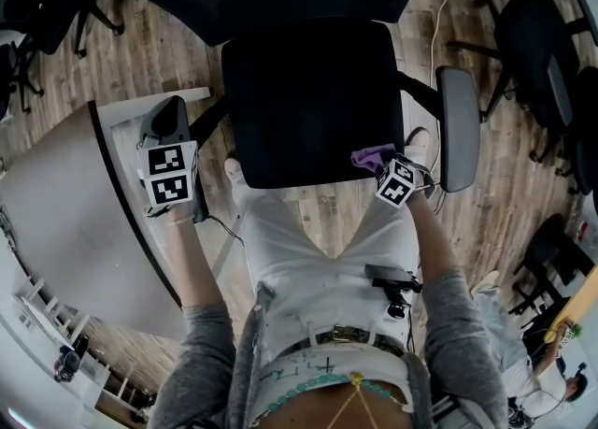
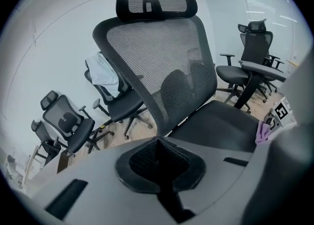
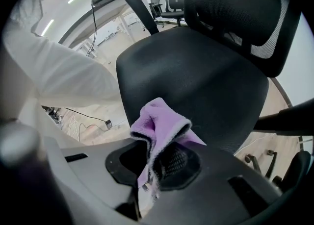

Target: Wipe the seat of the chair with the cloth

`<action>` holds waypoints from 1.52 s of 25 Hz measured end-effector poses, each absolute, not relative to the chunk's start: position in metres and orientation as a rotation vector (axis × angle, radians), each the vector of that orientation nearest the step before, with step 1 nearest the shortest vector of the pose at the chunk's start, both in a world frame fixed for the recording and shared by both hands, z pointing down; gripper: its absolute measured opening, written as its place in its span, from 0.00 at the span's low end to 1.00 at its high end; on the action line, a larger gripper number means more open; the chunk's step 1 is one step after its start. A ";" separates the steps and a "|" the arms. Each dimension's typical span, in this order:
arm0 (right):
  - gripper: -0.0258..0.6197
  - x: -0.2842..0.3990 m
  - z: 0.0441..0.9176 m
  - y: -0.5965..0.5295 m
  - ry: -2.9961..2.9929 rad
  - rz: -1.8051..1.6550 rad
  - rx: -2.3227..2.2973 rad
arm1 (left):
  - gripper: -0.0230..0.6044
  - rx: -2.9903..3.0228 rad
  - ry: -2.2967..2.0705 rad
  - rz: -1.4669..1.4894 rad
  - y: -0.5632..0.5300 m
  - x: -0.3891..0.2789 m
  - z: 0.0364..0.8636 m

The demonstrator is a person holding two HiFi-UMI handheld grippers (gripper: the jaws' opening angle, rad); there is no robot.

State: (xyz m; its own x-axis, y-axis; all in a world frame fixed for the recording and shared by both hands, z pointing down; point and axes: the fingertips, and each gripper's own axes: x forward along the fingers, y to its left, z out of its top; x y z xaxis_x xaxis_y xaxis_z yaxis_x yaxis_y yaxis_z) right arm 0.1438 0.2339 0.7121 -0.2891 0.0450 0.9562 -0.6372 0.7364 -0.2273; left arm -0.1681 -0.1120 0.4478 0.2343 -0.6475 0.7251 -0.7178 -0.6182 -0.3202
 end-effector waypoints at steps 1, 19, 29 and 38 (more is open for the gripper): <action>0.11 0.143 0.710 0.233 -1.751 0.720 0.463 | 0.04 2.403 -1.332 1.349 -0.112 -0.168 0.448; 0.11 0.097 0.631 0.159 -1.889 0.664 0.557 | 0.04 2.428 -1.273 1.325 -0.084 -0.155 0.444; 0.11 0.078 0.566 0.120 -1.989 0.658 0.647 | 0.04 2.444 -1.208 1.117 -0.054 -0.123 0.422; 0.11 0.064 0.508 0.092 -2.061 0.654 0.701 | 0.04 2.478 -1.162 1.005 -0.025 -0.090 0.403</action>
